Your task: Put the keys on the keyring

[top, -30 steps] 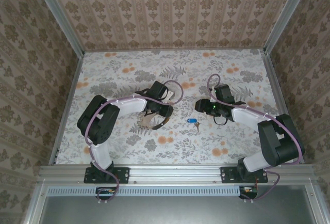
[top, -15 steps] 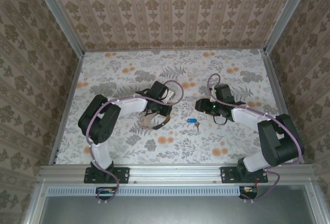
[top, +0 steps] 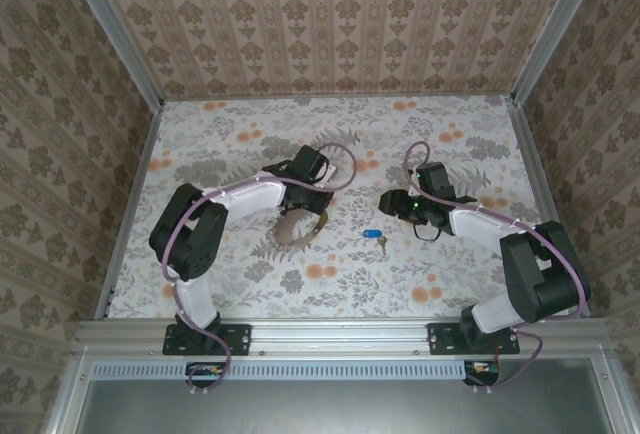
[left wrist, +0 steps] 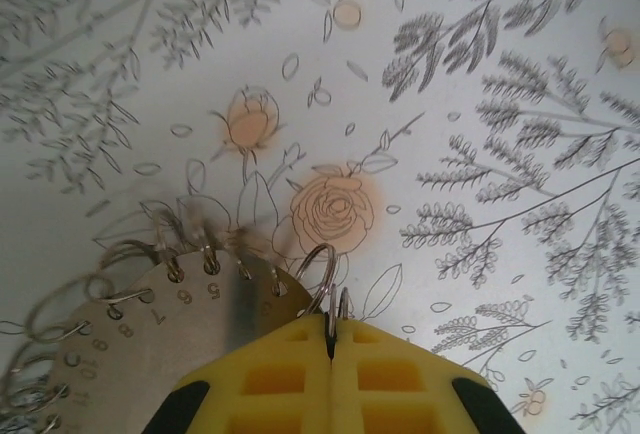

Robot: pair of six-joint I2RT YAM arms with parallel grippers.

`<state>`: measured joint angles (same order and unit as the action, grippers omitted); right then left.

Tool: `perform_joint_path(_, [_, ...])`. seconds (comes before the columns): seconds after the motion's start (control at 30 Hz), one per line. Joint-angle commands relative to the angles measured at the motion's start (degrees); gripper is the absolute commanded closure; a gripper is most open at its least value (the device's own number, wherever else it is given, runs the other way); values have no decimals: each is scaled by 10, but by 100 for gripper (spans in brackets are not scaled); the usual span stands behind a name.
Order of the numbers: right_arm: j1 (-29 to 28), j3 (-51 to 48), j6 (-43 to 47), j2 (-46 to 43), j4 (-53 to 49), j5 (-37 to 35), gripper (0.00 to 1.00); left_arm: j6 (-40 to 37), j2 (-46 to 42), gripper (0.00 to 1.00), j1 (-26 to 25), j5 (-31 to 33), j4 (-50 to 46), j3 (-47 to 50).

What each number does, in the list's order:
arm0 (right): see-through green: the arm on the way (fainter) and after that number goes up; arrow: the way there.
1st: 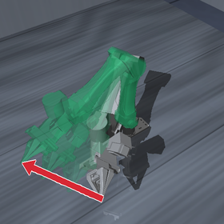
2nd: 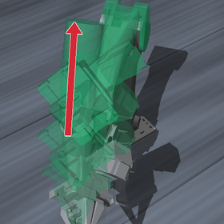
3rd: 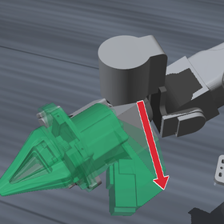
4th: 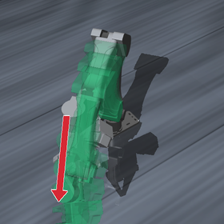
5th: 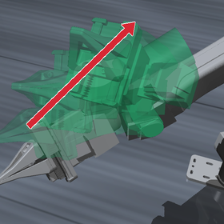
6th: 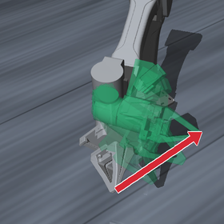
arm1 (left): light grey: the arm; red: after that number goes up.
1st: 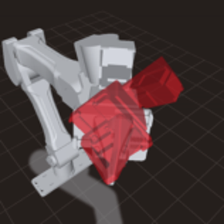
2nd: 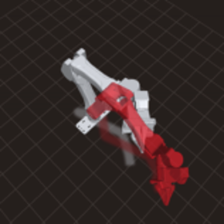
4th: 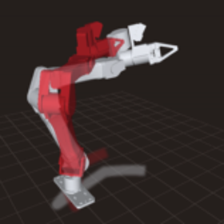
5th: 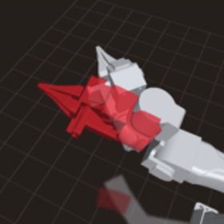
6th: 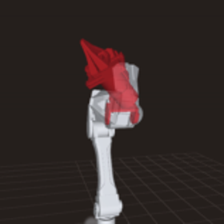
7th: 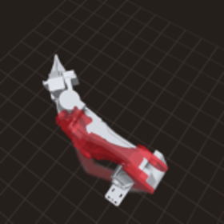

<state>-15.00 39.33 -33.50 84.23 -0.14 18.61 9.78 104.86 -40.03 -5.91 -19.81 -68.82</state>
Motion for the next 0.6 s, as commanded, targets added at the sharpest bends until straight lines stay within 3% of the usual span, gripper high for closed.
perform_joint_path(0.0, [3, 27, -16, -22, 12, 26, 47, -14, -31, 100, 12, -15, -16, -29])
perform_joint_path(0.1, [3, 49, -12, -28, 7, 51, 48, -22, -37, 100, 28, -63, -15, -43])
perform_joint_path(0.2, [3, 65, -13, -40, 6, 71, 48, -33, -67, 100, 46, -152, 37, -21])
perform_joint_path(0.57, [3, 104, -55, -78, 82, 158, 51, -69, -153, 100, 84, -301, 101, -12])
